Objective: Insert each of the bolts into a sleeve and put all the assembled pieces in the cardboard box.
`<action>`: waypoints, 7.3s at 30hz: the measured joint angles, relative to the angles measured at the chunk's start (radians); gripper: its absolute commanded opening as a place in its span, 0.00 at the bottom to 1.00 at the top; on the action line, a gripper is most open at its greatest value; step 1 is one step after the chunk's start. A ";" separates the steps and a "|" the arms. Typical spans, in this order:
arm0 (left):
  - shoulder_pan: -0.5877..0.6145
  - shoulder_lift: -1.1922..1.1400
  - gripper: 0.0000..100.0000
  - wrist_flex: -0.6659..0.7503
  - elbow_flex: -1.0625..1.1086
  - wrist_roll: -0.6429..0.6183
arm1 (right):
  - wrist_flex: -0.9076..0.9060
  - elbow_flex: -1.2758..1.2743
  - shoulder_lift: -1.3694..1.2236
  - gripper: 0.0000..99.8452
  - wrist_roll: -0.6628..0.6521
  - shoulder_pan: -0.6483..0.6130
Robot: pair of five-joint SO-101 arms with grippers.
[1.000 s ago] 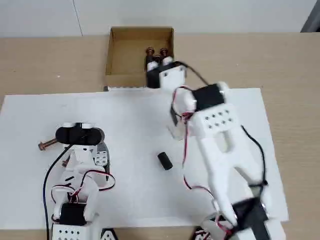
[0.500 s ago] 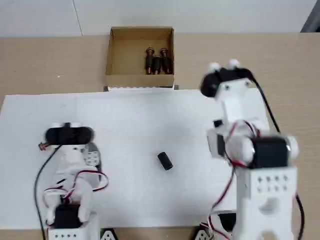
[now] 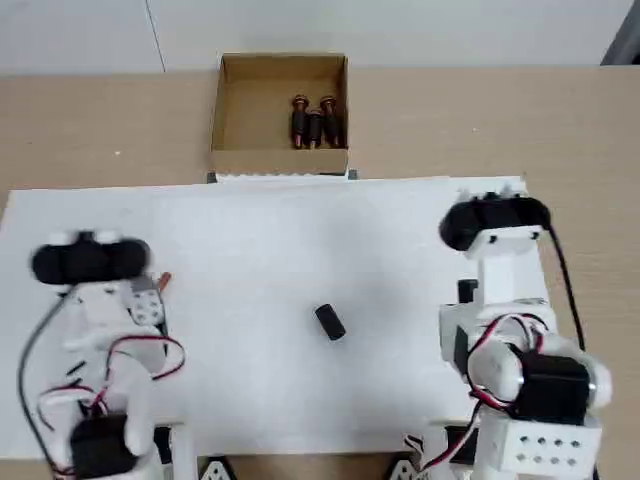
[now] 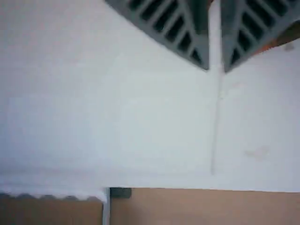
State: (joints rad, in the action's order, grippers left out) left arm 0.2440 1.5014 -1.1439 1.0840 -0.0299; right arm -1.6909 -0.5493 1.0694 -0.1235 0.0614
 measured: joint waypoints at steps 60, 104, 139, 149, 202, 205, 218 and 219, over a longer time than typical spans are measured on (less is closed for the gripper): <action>0.241 -1.556 0.13 -0.127 -0.792 -1.138 | 0.003 -0.002 0.011 0.00 0.009 0.060; 0.292 -1.844 0.02 -0.107 -0.957 -1.174 | 0.003 -0.002 0.011 0.00 0.009 0.060; 0.178 -1.875 0.01 -0.591 -1.890 -0.704 | -0.005 0.083 0.201 0.00 -0.069 0.061; -0.012 -1.573 0.01 -0.591 -1.774 -0.454 | 0.077 -0.074 0.370 0.00 -0.066 0.060; -0.511 0.295 0.01 0.315 0.290 -0.589 | 0.842 -0.985 0.732 0.00 0.051 -0.726; -0.512 0.296 0.01 0.345 0.295 -0.658 | 0.868 -0.990 0.732 0.00 0.051 -0.764; -0.637 0.296 0.01 0.393 0.295 -0.713 | 0.888 -0.988 0.732 0.00 -0.037 -0.810; -0.643 0.296 0.01 0.393 0.295 -0.713 | 0.901 -0.988 0.732 0.00 -0.041 -0.810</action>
State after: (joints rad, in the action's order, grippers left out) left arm -0.3989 1.7975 -0.7511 1.3786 -0.7434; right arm -0.7902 -1.5374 1.8013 -0.1649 -0.7488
